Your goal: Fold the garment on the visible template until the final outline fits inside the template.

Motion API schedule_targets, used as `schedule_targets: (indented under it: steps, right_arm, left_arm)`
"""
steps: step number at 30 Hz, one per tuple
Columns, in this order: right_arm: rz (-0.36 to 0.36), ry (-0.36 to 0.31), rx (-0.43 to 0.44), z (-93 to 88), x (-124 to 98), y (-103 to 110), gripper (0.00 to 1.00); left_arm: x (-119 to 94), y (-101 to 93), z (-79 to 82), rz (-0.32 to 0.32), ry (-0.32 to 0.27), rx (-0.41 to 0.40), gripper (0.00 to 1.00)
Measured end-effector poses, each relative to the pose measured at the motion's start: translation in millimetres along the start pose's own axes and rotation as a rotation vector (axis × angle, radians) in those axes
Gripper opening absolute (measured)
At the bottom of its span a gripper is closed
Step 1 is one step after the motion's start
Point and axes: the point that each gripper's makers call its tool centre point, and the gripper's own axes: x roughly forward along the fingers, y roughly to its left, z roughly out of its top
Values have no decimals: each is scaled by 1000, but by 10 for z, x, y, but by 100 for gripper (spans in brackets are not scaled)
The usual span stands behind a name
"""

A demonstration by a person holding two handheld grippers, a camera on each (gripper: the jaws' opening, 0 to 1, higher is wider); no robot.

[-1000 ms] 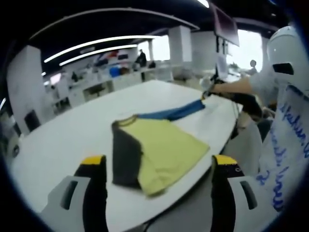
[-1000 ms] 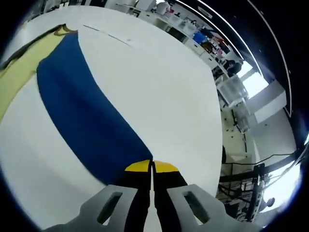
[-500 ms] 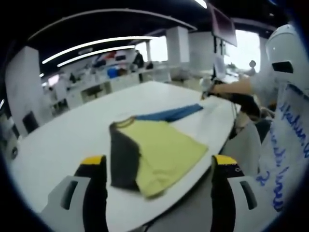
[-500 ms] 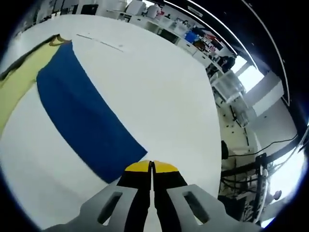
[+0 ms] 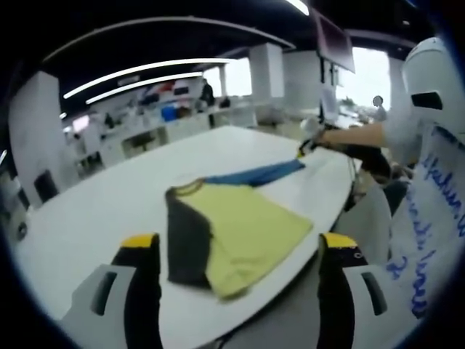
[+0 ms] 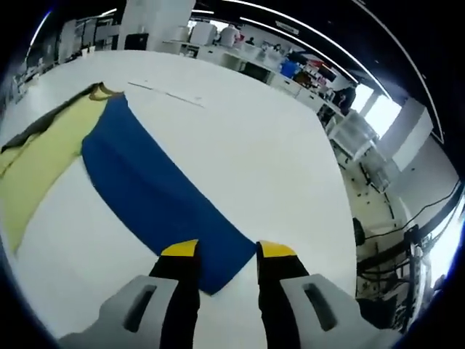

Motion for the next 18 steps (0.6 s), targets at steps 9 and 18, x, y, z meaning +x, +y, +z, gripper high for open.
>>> schedule_targets:
  steps: [9, 18]
  right_arm:
    - [80, -23, 23, 18, -128, 271, 53]
    - [178, -91, 57, 204, -286, 550, 74]
  left_arm:
    - [-27, 3, 1, 2, -17, 1, 86]
    - [-22, 5, -16, -4, -23, -1, 86]
